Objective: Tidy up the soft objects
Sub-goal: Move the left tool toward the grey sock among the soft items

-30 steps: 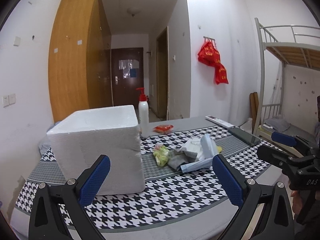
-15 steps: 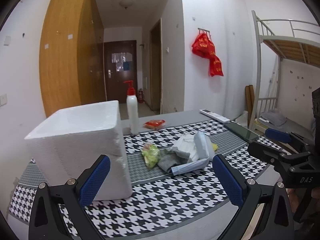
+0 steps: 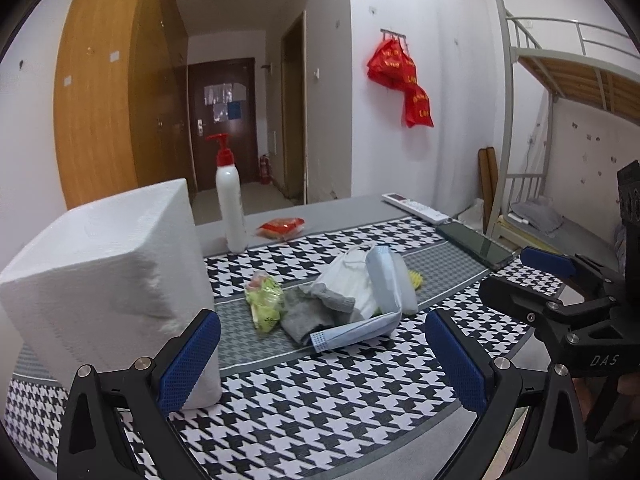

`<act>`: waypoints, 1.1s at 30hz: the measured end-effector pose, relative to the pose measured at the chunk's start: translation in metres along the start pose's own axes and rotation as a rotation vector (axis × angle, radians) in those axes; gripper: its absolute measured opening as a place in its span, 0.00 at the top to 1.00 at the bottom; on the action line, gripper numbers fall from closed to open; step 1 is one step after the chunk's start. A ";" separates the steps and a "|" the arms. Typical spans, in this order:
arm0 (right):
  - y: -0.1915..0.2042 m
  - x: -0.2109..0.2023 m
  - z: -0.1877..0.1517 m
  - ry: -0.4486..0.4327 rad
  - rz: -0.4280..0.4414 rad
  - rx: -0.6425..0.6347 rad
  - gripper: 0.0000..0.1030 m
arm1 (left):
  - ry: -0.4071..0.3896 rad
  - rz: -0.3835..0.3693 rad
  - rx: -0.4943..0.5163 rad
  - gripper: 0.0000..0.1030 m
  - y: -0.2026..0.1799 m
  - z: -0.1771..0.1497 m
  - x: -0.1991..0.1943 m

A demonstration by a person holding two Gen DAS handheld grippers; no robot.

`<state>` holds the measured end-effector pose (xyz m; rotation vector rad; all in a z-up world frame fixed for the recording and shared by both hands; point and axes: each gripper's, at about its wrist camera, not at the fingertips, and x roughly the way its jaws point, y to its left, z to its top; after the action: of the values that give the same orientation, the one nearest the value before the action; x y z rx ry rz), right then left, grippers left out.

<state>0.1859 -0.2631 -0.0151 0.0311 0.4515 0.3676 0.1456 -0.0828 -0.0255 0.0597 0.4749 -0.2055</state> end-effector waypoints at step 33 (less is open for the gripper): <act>-0.036 0.062 0.001 0.179 -0.003 -0.004 0.00 | 0.160 0.055 -0.035 0.01 -0.001 0.014 0.086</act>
<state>0.2503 -0.2747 -0.0438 -0.0063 0.6279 0.3701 0.2261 -0.1012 -0.0522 0.0547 0.6353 -0.1387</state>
